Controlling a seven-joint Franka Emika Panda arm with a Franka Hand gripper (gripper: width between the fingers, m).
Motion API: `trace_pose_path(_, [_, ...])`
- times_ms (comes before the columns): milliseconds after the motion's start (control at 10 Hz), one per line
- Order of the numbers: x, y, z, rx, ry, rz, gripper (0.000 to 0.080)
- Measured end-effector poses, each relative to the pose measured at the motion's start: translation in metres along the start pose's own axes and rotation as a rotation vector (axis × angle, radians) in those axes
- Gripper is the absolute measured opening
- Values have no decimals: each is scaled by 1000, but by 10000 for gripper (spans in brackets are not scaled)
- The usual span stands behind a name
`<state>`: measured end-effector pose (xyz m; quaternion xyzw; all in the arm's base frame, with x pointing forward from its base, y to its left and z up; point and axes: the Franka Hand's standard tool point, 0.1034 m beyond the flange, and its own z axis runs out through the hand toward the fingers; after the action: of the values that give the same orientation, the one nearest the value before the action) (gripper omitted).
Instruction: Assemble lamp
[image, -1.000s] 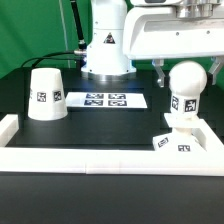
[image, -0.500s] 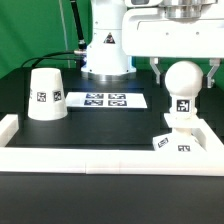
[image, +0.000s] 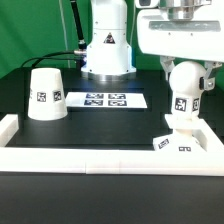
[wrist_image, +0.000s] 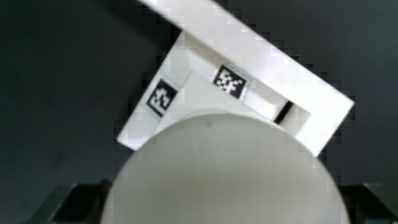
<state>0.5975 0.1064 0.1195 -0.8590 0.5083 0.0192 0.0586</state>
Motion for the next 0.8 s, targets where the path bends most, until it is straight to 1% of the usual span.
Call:
trace_pose_path(100, [1, -1, 0, 6, -10, 45, 579])
trace_pose_path(200, [1, -2, 0, 13, -22, 146, 579])
trace_pose_path(300, [0, -3, 0, 14, -25, 172, 579])
trace_pose_path(400, [-1, -4, 0, 18, -28, 194, 641])
trace_pose_path(500, [-1, -4, 0, 16, -26, 141, 641])
trace_pose_path(600, [-2, -4, 0, 10, -29, 55, 681])
trace_pose_path(700, [-1, -6, 0, 12, -29, 11, 694])
trace_pose_path(800, [-1, -7, 0, 11, -30, -96, 694])
